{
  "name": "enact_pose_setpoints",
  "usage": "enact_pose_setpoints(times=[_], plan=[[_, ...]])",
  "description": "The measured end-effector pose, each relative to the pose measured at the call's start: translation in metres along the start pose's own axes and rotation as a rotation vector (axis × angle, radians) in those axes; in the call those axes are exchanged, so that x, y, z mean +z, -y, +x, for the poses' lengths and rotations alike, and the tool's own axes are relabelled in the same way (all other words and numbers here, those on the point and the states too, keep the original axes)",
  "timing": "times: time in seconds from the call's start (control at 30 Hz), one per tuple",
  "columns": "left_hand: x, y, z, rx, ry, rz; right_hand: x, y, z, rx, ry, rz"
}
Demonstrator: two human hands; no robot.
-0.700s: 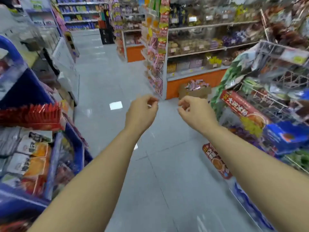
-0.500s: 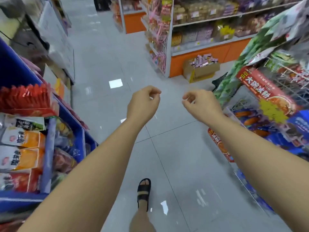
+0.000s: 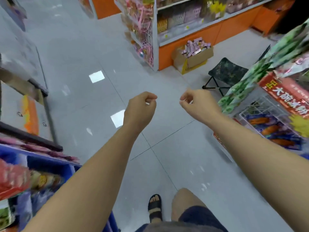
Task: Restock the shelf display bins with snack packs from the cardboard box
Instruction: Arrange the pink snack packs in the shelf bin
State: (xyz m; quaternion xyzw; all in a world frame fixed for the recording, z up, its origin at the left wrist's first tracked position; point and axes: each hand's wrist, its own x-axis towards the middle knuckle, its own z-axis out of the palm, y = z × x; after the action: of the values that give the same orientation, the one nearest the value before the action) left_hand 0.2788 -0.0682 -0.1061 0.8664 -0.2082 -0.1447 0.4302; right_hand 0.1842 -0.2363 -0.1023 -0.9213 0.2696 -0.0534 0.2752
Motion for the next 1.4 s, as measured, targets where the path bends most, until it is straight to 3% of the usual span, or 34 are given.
enact_pose_setpoints(times=[0.63,0.8,1.4], plan=[[0.079,-0.099,0.333,0.091,0.030,0.006,-0.061,-0.069,0.311,0.068,0.040,-0.005],[0.104,-0.112,0.401,0.069,0.089,0.006,-0.069,-0.088,0.372,0.118,0.040,0.026],[0.209,-0.192,0.693,0.278,0.411,0.096,-0.132,-0.179,0.620,0.402,-0.130,0.113]])
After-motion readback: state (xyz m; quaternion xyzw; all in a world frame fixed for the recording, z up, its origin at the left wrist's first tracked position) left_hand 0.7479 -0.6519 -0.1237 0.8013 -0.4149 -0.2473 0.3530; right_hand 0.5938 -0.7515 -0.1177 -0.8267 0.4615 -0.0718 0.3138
